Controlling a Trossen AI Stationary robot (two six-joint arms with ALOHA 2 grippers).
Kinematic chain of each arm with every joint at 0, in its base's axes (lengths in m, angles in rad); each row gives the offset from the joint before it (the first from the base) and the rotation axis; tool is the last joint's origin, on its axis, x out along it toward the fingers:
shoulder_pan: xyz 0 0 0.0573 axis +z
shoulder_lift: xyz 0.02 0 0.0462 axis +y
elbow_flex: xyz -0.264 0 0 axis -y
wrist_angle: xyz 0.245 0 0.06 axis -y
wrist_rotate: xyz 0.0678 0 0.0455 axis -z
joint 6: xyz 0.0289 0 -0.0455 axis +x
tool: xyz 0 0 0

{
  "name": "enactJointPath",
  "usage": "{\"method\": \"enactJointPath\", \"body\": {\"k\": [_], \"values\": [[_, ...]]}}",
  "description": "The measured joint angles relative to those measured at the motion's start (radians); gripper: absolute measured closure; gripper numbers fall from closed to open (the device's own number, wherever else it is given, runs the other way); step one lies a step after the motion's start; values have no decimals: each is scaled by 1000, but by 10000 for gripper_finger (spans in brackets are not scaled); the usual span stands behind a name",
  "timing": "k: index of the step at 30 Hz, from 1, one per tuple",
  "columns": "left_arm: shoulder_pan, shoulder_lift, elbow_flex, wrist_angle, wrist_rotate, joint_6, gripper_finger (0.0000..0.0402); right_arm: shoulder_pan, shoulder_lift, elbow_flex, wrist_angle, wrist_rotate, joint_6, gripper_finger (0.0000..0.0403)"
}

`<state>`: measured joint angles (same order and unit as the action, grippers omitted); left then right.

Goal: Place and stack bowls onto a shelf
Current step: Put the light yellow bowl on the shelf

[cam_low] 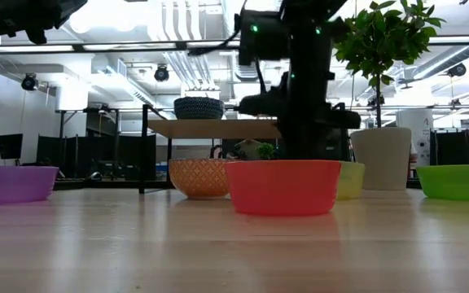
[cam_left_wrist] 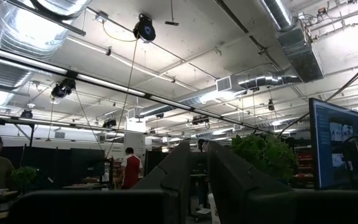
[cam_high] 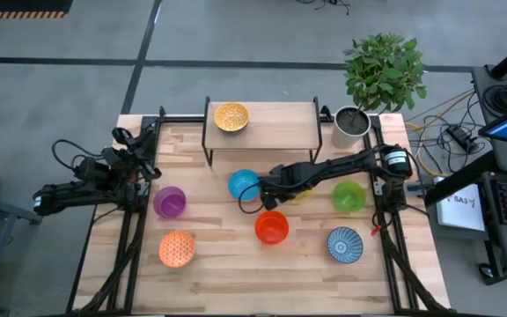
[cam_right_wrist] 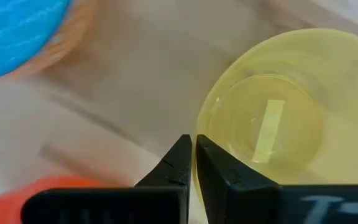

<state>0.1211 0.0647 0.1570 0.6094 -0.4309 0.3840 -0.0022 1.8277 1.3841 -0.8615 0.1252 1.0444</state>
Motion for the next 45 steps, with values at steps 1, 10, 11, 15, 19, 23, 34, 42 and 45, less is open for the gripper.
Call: {"method": "enactJointPath", "body": {"k": [1,10,11,15,19,23,34,42,45], "values": [[0,0,0,0,0,0,363,1,-1,13,0,-19,-18,392],[0,0,0,0,0,0,363,25,-1,206,-4,-100,-299,392],[0,0,0,0,0,0,363,30,-1,230,-4,-101,-342,392],[0,0,0,0,0,0,363,48,-3,327,-13,-100,-488,392],[0,0,0,0,0,0,363,59,-3,420,-41,-96,-591,392],[0,0,0,0,0,0,363,64,-3,502,-49,-65,-652,392],[0,0,0,0,0,0,363,68,-4,479,-131,-62,-569,392],[0,0,0,0,0,0,363,68,-4,320,-195,-81,-456,327],[0,0,0,0,0,0,363,68,-4,248,-196,-78,-391,284]]}}
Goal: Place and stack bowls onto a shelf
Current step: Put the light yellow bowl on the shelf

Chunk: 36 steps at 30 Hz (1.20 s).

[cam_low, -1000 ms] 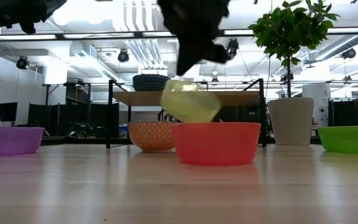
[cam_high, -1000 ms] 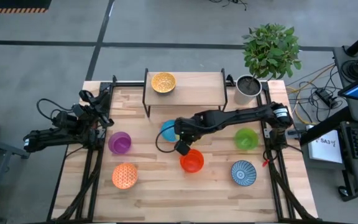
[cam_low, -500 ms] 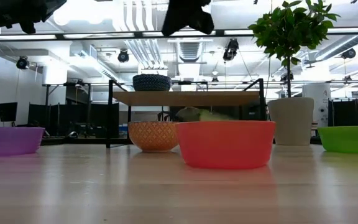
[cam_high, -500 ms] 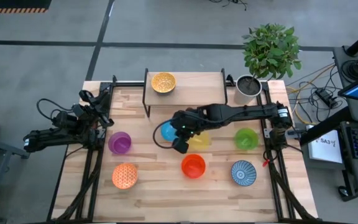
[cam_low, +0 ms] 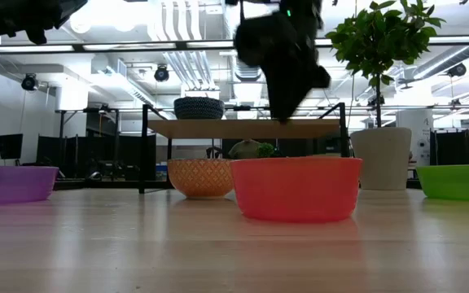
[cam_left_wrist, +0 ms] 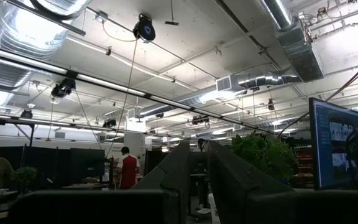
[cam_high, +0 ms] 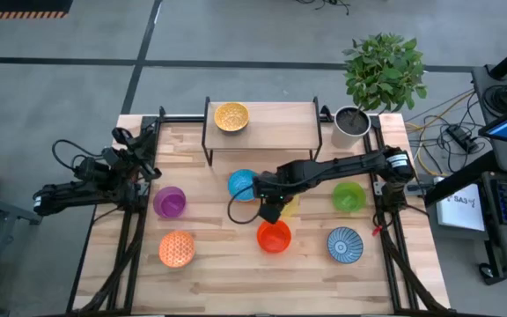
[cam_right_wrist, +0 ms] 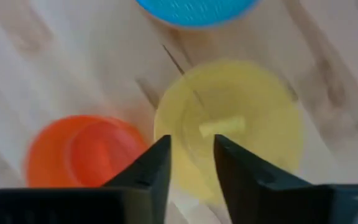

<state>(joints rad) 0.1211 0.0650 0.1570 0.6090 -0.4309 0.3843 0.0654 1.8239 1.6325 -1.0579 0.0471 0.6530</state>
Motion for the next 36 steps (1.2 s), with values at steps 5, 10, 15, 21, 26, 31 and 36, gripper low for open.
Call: {"method": "enactJointPath", "body": {"k": [5,10,15,21,26,31,36], "values": [[0,0,0,0,0,0,363,0,1,-117,150,-13,46,229],[0,0,0,0,0,0,363,0,1,-177,320,-22,52,210],[0,0,0,0,0,0,363,0,14,-201,338,34,61,220],[0,0,0,0,0,0,363,0,70,-203,393,43,57,230],[0,0,0,0,0,0,363,0,119,-203,384,84,65,232],[0,0,0,0,0,0,363,0,127,-203,383,83,87,283],[0,0,0,0,0,0,363,0,113,-203,376,61,95,374]]}}
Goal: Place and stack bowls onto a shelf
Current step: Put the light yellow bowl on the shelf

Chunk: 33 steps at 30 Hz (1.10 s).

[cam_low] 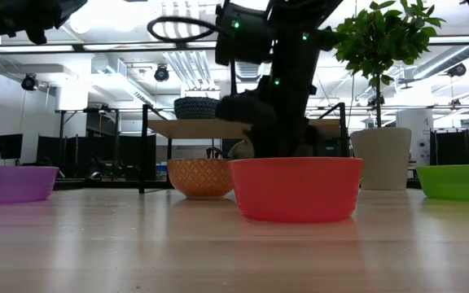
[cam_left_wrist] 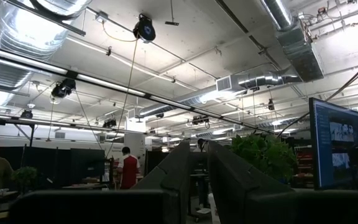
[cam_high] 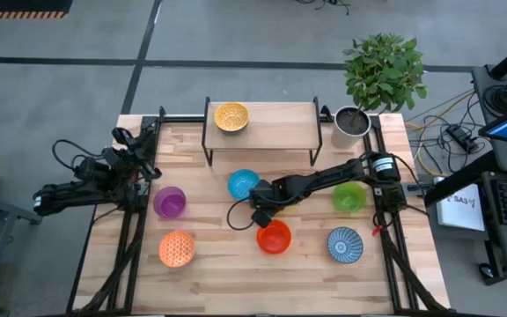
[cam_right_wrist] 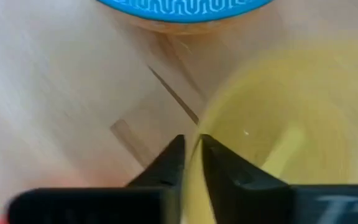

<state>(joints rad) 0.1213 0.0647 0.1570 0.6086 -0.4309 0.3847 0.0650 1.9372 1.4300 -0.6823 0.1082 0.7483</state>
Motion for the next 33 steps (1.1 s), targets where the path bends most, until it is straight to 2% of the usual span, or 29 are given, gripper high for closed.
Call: {"method": "enactJointPath", "body": {"k": [6,10,16,23,28,33], "values": [[0,0,0,0,0,0,363,0,-40,0,-55,-12,2,392],[0,0,0,0,0,0,363,0,-77,51,-166,-29,-20,394],[0,0,0,0,0,0,363,7,-107,198,-302,-112,-127,394],[0,-1,0,0,0,0,363,45,-117,409,-341,-110,-327,394],[0,-1,0,0,0,0,363,50,-119,548,-397,43,-420,394],[0,-1,0,0,0,0,363,1,-119,610,-493,212,-500,394]]}}
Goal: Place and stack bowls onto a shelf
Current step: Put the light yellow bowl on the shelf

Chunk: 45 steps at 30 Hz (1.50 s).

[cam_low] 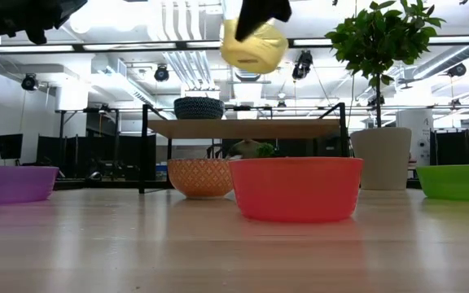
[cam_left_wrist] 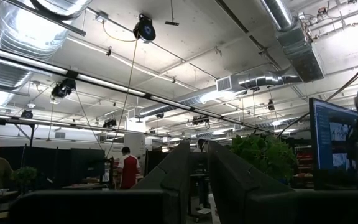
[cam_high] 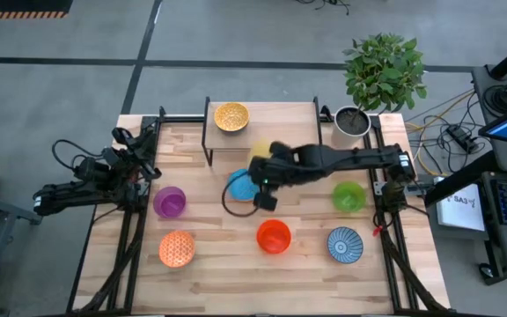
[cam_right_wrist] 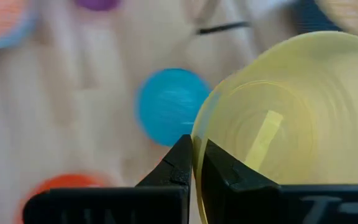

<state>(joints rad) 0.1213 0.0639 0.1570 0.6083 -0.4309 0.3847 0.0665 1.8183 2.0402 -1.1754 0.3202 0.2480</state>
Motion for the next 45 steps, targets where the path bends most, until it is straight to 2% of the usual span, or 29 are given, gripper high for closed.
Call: {"method": "enactJointPath", "body": {"k": [4,10,19,25,32,40,45], "values": [[0,0,0,0,0,0,363,-79,0,0,-62,81,-39,394],[0,0,0,0,0,0,363,-239,4,-20,-72,86,-123,394],[0,0,0,-4,0,26,363,-448,5,-79,-14,-112,-225,394],[0,0,0,-4,0,26,363,-482,5,-143,7,-165,-243,394],[0,0,0,-4,0,26,363,-479,5,-207,57,-174,-251,394],[0,0,0,-4,0,26,363,-479,5,-215,103,-184,-299,393],[0,0,0,-3,0,26,363,-479,5,-215,139,-198,-317,372]]}}
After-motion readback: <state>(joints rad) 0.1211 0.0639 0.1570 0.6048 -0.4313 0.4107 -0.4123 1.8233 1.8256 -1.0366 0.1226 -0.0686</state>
